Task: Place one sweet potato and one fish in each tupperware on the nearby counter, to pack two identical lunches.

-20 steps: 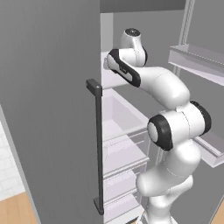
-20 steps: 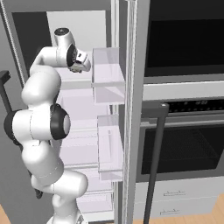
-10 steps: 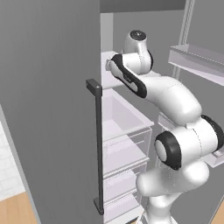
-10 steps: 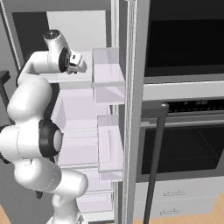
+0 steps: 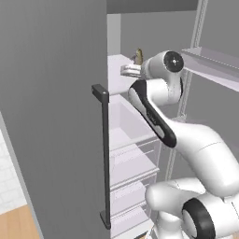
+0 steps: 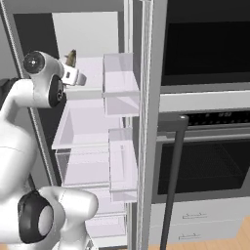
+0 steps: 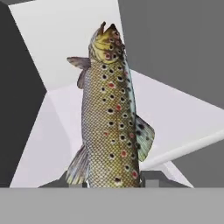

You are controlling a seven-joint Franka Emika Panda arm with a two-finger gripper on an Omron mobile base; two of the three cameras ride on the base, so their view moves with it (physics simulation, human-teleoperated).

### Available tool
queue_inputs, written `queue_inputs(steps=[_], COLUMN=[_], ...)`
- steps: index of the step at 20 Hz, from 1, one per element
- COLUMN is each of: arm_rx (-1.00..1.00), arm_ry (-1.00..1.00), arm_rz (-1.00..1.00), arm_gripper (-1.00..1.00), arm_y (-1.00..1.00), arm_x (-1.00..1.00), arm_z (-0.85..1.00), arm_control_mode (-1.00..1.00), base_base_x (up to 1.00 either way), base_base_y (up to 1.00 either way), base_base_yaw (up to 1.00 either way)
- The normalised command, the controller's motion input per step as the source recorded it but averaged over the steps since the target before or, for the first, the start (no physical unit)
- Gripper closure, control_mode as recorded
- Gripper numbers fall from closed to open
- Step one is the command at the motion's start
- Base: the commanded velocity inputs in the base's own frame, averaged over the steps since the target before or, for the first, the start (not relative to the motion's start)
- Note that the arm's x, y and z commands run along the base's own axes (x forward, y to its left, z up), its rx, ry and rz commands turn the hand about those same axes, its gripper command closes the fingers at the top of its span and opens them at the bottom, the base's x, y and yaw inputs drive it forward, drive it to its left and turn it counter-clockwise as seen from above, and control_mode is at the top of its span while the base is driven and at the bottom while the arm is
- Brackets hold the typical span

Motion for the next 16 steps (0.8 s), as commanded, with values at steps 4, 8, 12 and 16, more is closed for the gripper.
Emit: queue_inputs(steps=[4,8,12,16], arm_rx=[0.0,0.0,-0.03,-0.04], arm_ry=[0.11,0.22,0.36,0.26], arm_rz=[0.0,0.0,0.0,0.0], arm_gripper=[1.0,1.0,1.0,1.0], arm_y=[0.0,0.0,0.0,0.0], arm_x=[-1.0,-1.0,-1.0,-0.42], arm_z=[-0.23,-0.06,-0.25,-0.52], arm_control_mode=[-1.0,-1.0,-1.0,-1.0], base_base_x=[0.0,0.0,0.0,0.0], base_base_y=[0.0,0.0,0.0,0.0], base_base_yaw=[0.0,0.0,0.0,0.0])
